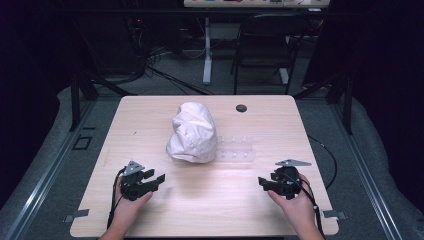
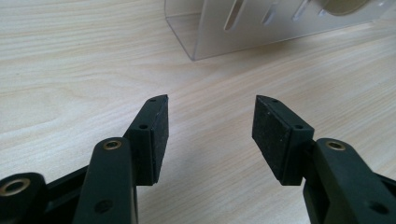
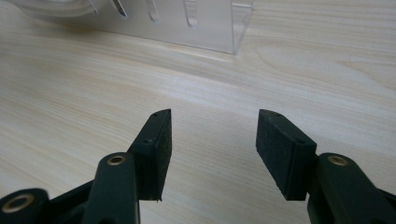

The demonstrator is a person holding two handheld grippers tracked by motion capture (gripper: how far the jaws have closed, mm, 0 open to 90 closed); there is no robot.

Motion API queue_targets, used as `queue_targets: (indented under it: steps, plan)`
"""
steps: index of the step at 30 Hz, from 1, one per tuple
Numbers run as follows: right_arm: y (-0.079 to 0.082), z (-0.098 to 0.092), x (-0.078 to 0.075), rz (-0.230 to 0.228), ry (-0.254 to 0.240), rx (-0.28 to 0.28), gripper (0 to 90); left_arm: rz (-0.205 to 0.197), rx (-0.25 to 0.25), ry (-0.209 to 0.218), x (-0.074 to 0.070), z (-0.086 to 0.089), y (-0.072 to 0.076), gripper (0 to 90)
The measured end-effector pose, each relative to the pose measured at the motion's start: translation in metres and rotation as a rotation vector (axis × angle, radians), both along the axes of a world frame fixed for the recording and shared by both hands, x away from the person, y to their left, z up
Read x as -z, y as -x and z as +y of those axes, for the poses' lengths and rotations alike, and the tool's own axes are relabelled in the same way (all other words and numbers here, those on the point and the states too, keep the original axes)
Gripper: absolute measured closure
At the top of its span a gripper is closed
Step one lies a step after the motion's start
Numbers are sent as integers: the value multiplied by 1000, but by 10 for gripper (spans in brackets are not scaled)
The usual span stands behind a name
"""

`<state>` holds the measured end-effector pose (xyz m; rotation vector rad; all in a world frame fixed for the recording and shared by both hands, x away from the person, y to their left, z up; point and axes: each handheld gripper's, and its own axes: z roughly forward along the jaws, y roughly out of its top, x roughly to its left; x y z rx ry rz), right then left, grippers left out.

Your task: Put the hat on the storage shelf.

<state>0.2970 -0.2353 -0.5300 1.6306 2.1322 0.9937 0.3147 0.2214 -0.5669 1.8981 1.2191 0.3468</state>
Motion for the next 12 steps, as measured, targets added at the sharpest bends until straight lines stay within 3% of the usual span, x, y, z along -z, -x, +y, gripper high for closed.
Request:
queue_targets:
  steps: [8, 12]
  plan:
    - [10, -1, 23, -50, -5, 34, 463, -3, 13, -14, 2, -6, 0, 468]
    - [16, -4, 32, -115, -7, 68, 465, -27, 29, -11, 1, -8, 1, 469]
